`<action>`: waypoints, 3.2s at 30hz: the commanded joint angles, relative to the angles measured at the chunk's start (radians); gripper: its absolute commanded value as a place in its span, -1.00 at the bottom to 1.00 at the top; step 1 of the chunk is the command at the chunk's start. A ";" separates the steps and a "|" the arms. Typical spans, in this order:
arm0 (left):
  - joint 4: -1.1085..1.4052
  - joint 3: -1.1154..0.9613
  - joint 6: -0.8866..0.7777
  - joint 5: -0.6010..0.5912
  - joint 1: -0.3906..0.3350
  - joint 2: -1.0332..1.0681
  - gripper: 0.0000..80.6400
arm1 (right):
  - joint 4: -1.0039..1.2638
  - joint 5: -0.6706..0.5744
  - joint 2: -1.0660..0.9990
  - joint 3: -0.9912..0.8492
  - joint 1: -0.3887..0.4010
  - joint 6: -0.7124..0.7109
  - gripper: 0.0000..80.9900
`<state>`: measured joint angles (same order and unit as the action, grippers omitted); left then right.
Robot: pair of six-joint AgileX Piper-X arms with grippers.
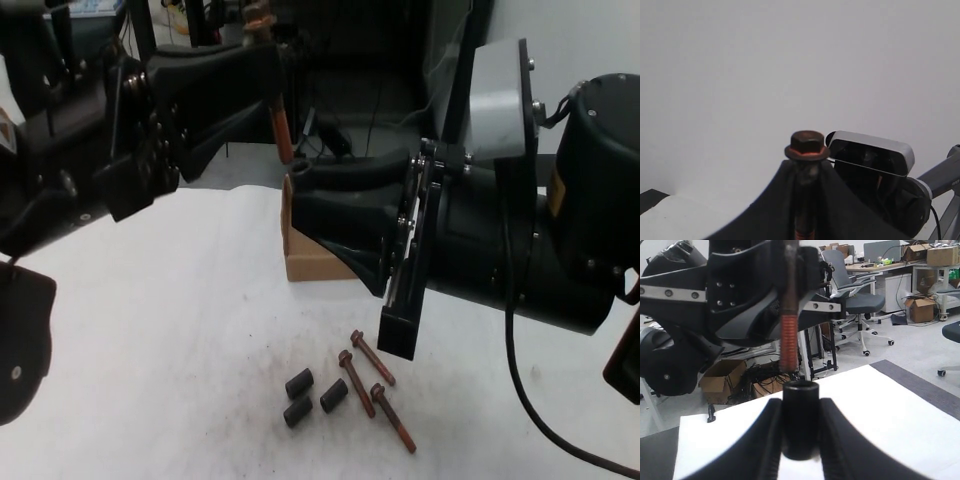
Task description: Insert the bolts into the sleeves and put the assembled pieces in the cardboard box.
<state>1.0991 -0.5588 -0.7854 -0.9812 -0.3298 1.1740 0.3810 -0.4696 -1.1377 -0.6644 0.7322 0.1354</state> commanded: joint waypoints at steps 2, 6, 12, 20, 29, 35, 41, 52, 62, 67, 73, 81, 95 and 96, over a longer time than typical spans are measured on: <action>0.011 -0.003 0.000 0.009 -0.002 0.019 -0.99 | 0.006 -0.022 0.002 -0.015 0.003 0.004 -0.98; 0.011 -0.003 0.000 0.009 -0.002 0.029 -0.99 | 0.006 -0.041 0.002 -0.015 0.003 0.004 -0.98; 0.011 -0.003 0.000 0.011 -0.002 0.030 -0.99 | 0.006 -0.041 0.002 -0.015 0.003 0.004 -0.98; 0.011 -0.003 0.000 0.009 -0.023 0.030 -0.99 | -0.003 -0.011 0.002 -0.015 0.003 0.001 -0.98; -0.101 -0.003 0.113 0.009 -0.069 0.030 -0.99 | -0.003 -0.007 0.002 -0.015 0.003 0.001 -0.98; -0.100 -0.003 0.113 0.000 -0.068 0.030 -0.99 | -0.003 -0.007 0.002 -0.015 0.003 0.001 -0.98; -0.100 -0.003 0.113 -0.069 -0.018 0.030 -0.99 | -0.002 -0.007 0.002 -0.015 -0.030 0.001 -0.98; -0.100 -0.003 0.082 -0.072 0.035 0.024 -0.99 | 0.000 -0.032 0.012 -0.017 -0.080 0.006 -0.98; -0.102 -0.003 0.105 -0.015 -0.070 0.024 -0.99 | 0.000 -0.046 0.012 -0.017 -0.077 0.006 -0.98; -0.127 -0.003 0.105 -0.015 -0.078 0.024 -0.97 | 0.000 -0.046 0.012 -0.019 -0.077 0.006 -0.98; -0.169 -0.003 0.105 -0.014 -0.078 0.024 -0.43 | 0.000 -0.046 0.012 -0.020 -0.077 0.006 -0.98; -0.169 -0.008 0.066 0.052 -0.078 0.024 0.18 | 0.000 -0.064 0.012 -0.019 -0.077 0.006 -0.98; -0.169 -0.085 0.121 0.075 -0.059 0.024 0.13 | 0.023 -0.061 0.012 -0.019 -0.077 0.024 -0.98; -0.169 -0.088 0.133 0.105 -0.052 0.021 0.08 | 0.026 -0.061 0.012 -0.019 -0.077 0.037 -0.98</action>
<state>0.9199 -0.6290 -0.6816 -0.9188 -0.3950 1.2056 0.3782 -0.5233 -1.1299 -0.6693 0.6601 0.1508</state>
